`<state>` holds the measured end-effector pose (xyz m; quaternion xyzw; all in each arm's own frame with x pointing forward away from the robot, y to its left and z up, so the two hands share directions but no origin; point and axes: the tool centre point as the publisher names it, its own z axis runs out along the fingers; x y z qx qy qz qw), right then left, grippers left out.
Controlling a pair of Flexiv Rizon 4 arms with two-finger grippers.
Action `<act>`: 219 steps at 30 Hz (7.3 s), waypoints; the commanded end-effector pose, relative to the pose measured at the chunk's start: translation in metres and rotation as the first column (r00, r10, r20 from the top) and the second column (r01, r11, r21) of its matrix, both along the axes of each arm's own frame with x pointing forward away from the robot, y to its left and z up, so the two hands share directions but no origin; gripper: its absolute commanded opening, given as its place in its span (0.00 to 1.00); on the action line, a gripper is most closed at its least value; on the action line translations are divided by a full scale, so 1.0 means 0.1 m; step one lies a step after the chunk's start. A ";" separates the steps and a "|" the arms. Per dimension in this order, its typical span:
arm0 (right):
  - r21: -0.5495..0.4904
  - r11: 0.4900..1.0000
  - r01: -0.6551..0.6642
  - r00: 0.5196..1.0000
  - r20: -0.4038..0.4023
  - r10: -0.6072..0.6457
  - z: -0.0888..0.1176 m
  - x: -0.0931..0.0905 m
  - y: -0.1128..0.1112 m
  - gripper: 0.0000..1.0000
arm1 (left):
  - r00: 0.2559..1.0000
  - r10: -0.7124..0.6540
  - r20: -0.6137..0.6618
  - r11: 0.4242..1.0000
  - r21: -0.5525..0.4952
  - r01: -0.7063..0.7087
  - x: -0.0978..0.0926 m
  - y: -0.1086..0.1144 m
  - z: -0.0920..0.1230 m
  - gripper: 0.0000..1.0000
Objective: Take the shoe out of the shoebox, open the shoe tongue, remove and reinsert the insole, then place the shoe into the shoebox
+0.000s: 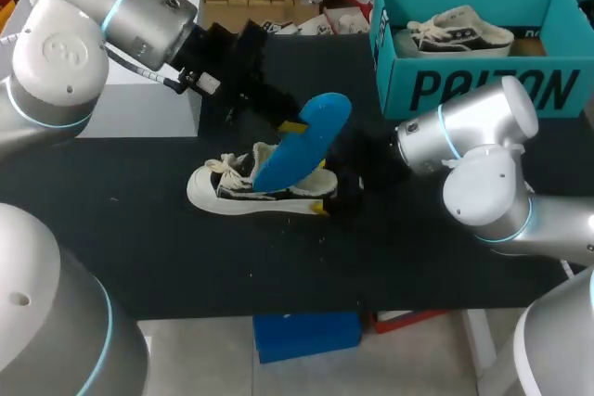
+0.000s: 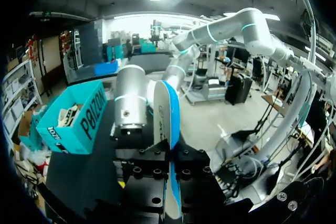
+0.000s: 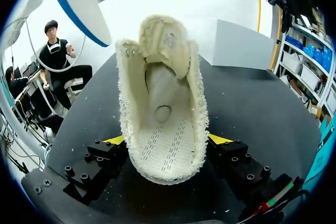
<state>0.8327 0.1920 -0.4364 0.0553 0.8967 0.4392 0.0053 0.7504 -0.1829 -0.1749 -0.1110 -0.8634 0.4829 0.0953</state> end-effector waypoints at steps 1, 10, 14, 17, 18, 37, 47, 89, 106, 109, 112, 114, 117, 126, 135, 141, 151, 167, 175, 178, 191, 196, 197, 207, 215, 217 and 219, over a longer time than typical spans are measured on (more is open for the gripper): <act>-0.003 1.000 0.002 1.000 -0.001 -0.002 -0.05 -0.01 0.01 0.00 | 1.000 -0.015 -0.012 1.000 -0.015 0.014 0.05 -0.02 -0.05 0.00; -0.003 1.000 0.002 1.000 -0.001 -0.002 -0.05 -0.01 0.01 0.00 | 1.000 -0.015 -0.012 1.000 -0.015 0.014 0.05 -0.02 -0.05 0.00; -0.003 1.000 0.002 1.000 -0.001 -0.002 -0.05 -0.01 0.01 0.00 | 0.993 0.001 -0.115 0.997 -0.072 -0.009 0.01 -0.01 0.00 0.00; -0.003 1.000 0.002 1.000 -0.001 -0.002 -0.05 -0.01 0.01 0.00 | 0.982 -0.008 -0.188 0.991 -0.134 -0.017 -0.04 -0.01 0.15 0.00; -0.003 1.000 0.002 1.000 -0.001 -0.002 -0.05 -0.01 0.01 0.00 | 0.978 -0.013 -0.210 0.987 -0.157 -0.020 -0.05 -0.01 0.22 0.00; -0.003 1.000 0.002 1.000 -0.001 -0.002 -0.05 -0.01 0.01 0.00 | 0.965 -0.066 -0.253 0.930 -0.365 -0.032 -0.23 -0.06 1.33 0.00; -0.003 1.000 0.002 1.000 -0.001 -0.002 -0.05 -0.01 0.01 0.00 | 0.976 -0.060 -0.209 0.886 -0.461 -0.044 -0.35 -0.09 1.82 0.00; -0.287 0.955 -0.070 0.997 -0.058 0.056 0.40 -0.01 -0.04 1.00 | 0.937 -0.144 -0.317 0.823 -0.565 -0.064 -0.59 -0.04 2.02 0.00; -0.602 0.797 -0.036 0.998 -0.067 -0.006 0.50 -0.14 0.11 1.00 | 0.937 -0.144 -0.317 0.823 -0.565 -0.064 -0.59 -0.04 2.02 0.00; -0.621 0.783 -0.045 0.997 -0.074 -0.001 0.50 -0.14 0.12 1.00 | 0.937 -0.144 -0.317 0.823 -0.565 -0.064 -0.59 -0.04 2.02 0.00; -0.642 0.764 -0.065 0.996 -0.088 0.010 0.50 -0.14 0.13 1.00 | 0.937 -0.144 -0.317 0.823 -0.565 -0.064 -0.59 -0.04 2.02 0.00; -0.651 0.755 -0.073 0.995 -0.094 0.015 0.50 -0.13 0.14 1.00 | 0.937 -0.144 -0.317 0.823 -0.565 -0.064 -0.59 -0.04 2.02 0.00; -0.656 0.750 -0.082 0.995 -0.101 0.020 0.49 -0.11 0.16 1.00 | 0.937 -0.144 -0.317 0.823 -0.565 -0.064 -0.59 -0.04 2.02 0.00; -0.671 0.737 -0.081 0.995 -0.102 0.017 0.46 -0.07 0.18 1.00 | 0.937 -0.144 -0.317 0.823 -0.565 -0.064 -0.59 -0.04 2.02 0.00; -0.681 0.728 -0.073 0.996 -0.092 0.013 0.45 -0.05 0.21 1.00 | 0.937 -0.144 -0.317 0.823 -0.565 -0.064 -0.59 -0.04 2.02 0.00; -0.671 0.738 -0.066 0.996 -0.087 0.010 0.44 -0.08 0.21 1.00 | 0.937 -0.144 -0.317 0.823 -0.565 -0.064 -0.59 -0.04 2.02 0.00; -0.531 0.846 -0.046 0.999 -0.013 0.046 0.45 -0.11 0.20 1.00 | 0.937 -0.144 -0.317 0.823 -0.565 -0.064 -0.59 -0.04 2.02 0.00; -0.295 0.955 -0.041 0.995 0.069 0.065 0.33 -0.09 0.17 1.00 | 0.937 -0.144 -0.317 0.823 -0.565 -0.064 -0.59 -0.04 2.02 0.00; -0.207 0.978 -0.014 0.995 0.090 0.034 0.22 -0.08 0.12 1.00 | 0.937 -0.144 -0.317 0.823 -0.565 -0.064 -0.59 -0.04 2.02 0.00; -0.170 0.985 -0.005 0.995 0.096 0.021 0.17 -0.07 0.10 1.00 | 0.937 -0.144 -0.317 0.823 -0.565 -0.064 -0.59 -0.04 2.02 0.00; -0.090 0.996 0.009 0.995 0.101 0.000 0.00 -0.04 0.04 1.00 | 0.937 -0.144 -0.317 0.823 -0.565 -0.064 -0.59 -0.04 2.02 0.00; -0.069 0.998 0.011 0.995 0.102 -0.004 -0.04 -0.03 0.02 1.00 | 0.937 -0.144 -0.317 0.823 -0.565 -0.064 -0.59 -0.04 2.02 0.00; -0.062 0.998 0.011 0.995 0.102 -0.005 -0.05 -0.03 0.02 1.00 | 0.937 -0.144 -0.317 0.823 -0.565 -0.064 -0.59 -0.04 2.02 0.00; -0.013 1.000 0.015 0.995 0.104 -0.014 -0.11 -0.01 0.02 1.00 | 0.937 -0.144 -0.317 0.823 -0.565 -0.064 -0.59 -0.04 2.02 0.00; -0.003 1.000 0.007 0.995 0.098 -0.007 -0.14 0.00 0.03 1.00 | 0.937 -0.144 -0.317 0.823 -0.565 -0.064 -0.59 -0.04 2.02 0.00; -0.024 1.000 -0.001 0.996 0.091 0.003 -0.12 0.01 0.02 1.00 | 0.937 -0.144 -0.317 0.823 -0.565 -0.064 -0.59 -0.04 2.02 0.00; -0.053 0.999 -0.010 0.996 0.083 0.015 -0.08 0.00 -0.01 1.00 | 0.937 -0.144 -0.317 0.823 -0.565 -0.064 -0.59 -0.04 2.02 0.00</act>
